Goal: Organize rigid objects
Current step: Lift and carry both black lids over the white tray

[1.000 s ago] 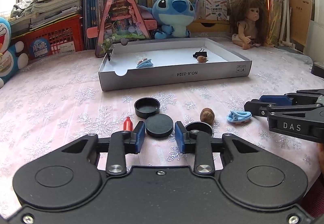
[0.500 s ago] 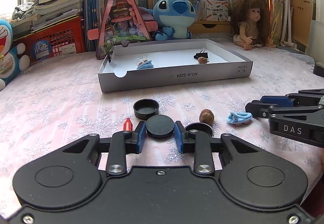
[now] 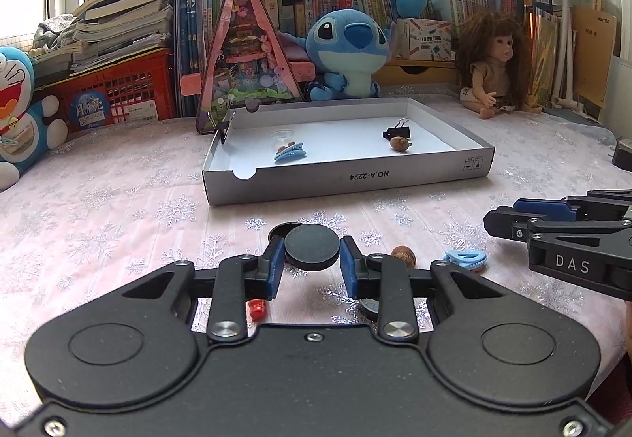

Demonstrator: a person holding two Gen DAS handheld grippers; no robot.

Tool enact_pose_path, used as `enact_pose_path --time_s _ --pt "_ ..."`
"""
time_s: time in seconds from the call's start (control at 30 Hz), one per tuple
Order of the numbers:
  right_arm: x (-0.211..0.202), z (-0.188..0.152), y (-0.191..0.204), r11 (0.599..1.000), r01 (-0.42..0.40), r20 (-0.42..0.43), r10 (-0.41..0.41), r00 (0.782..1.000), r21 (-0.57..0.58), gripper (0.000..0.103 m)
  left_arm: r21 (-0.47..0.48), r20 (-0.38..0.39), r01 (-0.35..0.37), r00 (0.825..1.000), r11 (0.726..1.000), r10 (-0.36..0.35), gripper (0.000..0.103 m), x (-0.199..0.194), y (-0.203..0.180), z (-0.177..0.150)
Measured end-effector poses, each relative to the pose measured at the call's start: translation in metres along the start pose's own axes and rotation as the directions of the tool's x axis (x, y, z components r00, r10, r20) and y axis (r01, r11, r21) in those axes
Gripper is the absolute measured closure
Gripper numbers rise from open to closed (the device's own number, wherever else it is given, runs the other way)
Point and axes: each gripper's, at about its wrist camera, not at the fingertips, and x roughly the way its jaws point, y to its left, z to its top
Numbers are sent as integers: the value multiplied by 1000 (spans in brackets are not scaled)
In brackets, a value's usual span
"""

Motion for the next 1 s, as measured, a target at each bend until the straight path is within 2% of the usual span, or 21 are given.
enact_pose_path --time_s 0.3,0.53,0.83,1.0 --pt "1 22 -9 1000 0 7 0 1000 29 67 -16 16 -1 1000 1000 1 75 0 4 23" --pt "9 42 -18 999 3 1 -3 1000 40 67 -58 -1 -1 1000 998 1 75 13 14 50" --pt "38 78 -35 996 -2 -30 4 1000 89 67 -103 -52 10 999 995 -16 75 51 27 92" --pt "65 93 -46 992 -2 -86 12 996 124 67 -144 -113 19 993 989 -35 75 80 37 106"
